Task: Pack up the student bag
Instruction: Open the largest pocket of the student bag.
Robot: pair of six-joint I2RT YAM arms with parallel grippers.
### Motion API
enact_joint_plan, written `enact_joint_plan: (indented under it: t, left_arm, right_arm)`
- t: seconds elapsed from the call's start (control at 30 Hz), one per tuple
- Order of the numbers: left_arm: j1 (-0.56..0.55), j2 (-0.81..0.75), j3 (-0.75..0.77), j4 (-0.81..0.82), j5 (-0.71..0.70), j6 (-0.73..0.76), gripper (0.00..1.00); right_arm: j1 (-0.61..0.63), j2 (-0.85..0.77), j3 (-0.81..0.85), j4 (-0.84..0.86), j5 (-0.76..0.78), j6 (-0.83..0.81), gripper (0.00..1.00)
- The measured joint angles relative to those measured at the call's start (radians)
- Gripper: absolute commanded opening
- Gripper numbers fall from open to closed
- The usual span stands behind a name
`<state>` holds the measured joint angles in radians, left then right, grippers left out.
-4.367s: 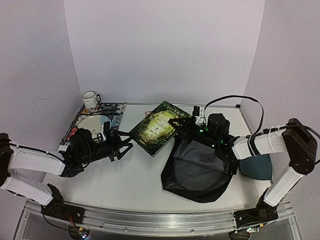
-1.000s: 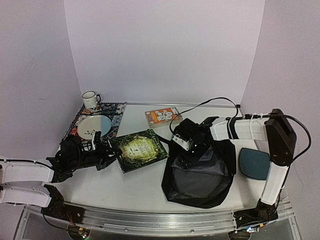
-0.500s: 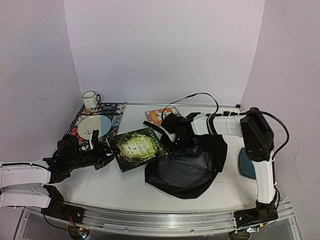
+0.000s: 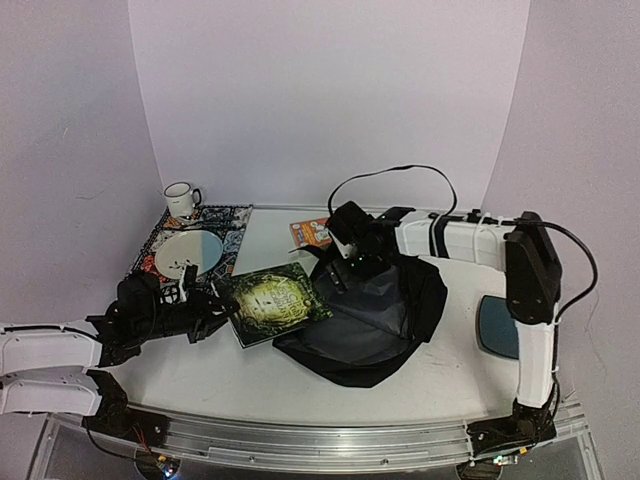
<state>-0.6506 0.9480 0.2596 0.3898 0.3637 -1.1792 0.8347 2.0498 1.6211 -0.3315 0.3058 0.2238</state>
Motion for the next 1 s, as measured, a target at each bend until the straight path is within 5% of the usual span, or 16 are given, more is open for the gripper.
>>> enact_joint_plan:
  t: [0.27, 0.77, 1.0]
  left_arm:
    - [0.0, 0.024, 0.0, -0.006, 0.002, -0.009, 0.0]
    - [0.0, 0.035, 0.0, -0.007, 0.034, -0.04, 0.0]
    - [0.0, 0.051, 0.0, -0.007, 0.073, -0.052, 0.0]
  right_arm:
    - [0.063, -0.241, -0.211, -0.007, -0.016, -0.112, 0.67]
    - [0.072, -0.029, -0.26, 0.04, 0.033, -0.225, 0.51]
    - [0.082, -0.01, -0.245, 0.056, 0.08, -0.246, 0.1]
